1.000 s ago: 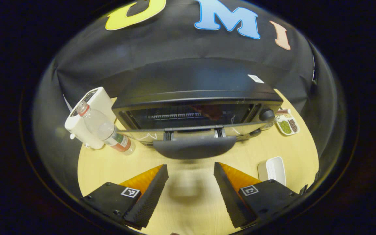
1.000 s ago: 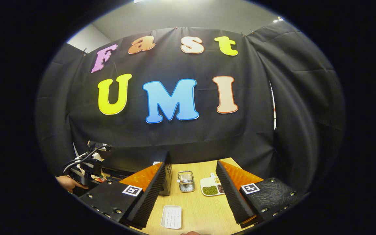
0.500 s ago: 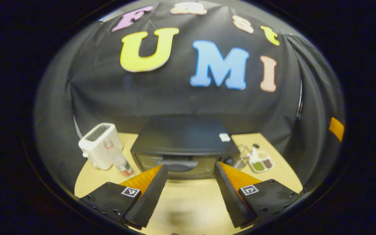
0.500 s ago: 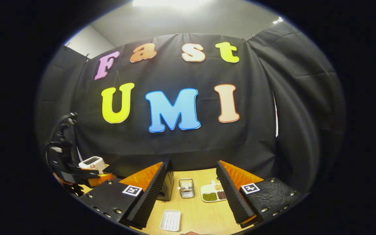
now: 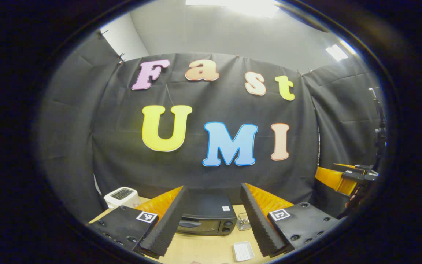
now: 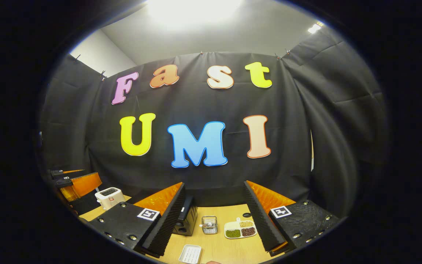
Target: Open the electric oven with the left hand, put the food in, and close the electric oven.
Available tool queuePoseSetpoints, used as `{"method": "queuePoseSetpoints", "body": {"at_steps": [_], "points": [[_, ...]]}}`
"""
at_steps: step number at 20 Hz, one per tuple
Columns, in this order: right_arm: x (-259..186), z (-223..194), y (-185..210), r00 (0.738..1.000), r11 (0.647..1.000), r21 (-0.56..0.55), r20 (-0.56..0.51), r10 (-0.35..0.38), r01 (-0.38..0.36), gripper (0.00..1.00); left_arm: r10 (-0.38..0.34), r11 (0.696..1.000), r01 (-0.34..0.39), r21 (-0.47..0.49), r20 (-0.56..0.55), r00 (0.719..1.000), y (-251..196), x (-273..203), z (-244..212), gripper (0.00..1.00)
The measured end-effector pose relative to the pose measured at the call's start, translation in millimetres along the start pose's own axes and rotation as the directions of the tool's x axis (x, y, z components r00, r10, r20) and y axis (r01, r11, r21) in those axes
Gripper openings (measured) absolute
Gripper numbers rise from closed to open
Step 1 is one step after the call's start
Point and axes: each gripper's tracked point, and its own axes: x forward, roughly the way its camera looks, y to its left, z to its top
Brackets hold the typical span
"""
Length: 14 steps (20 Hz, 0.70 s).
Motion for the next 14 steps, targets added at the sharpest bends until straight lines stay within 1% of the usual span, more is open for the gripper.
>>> {"method": "queuePoseSetpoints", "body": {"at_steps": [2, 5, 7, 9, 11, 12, 14], "points": [[-3, -3, 4, 1.0, 1.0, 0.002, -0.008, 0.028, -0.028, 0.94, 0.019, 1.0, -0.019, 0.008, -0.009, 1.0, 1, -3, -3, 0.99], [-5, -7, 11, 0.999, 0.999, 0.01, -0.021, 0.049, -0.049, 0.94, 0.037, 0.999, -0.037, 0.007, -0.01, 0.999, 8, -13, -5, 0.99], [-7, -5, 17, 0.998, 0.998, 0.025, -0.024, 0.05, -0.05, 0.94, 0.018, 1.0, -0.018, 0.002, -0.007, 1.0, 11, -12, -3, 0.99], [-8, -3, 24, 0.999, 0.999, 0.023, -0.026, 0.032, -0.031, 0.94, -0.004, 1.0, 0.004, 0.0, -0.016, 1.0, 15, -12, -3, 0.99], [-12, 3, 35, 1.0, 0.999, 0.014, -0.009, 0.029, -0.029, 0.94, -0.021, 1.0, 0.021, 0.005, 0.005, 1.0, 22, -13, 7, 0.99], [-13, 6, 40, 1.0, 1.0, 0.006, -0.006, 0.025, -0.025, 0.94, -0.027, 1.0, 0.027, 0.004, 0.009, 1.0, 25, -13, 10, 0.95], [-17, 6, 48, 1.0, 1.0, 0.002, -0.004, 0.016, -0.016, 0.94, -0.042, 0.999, 0.042, -0.002, 0.019, 0.999, 26, -17, 15, 0.98]]}}
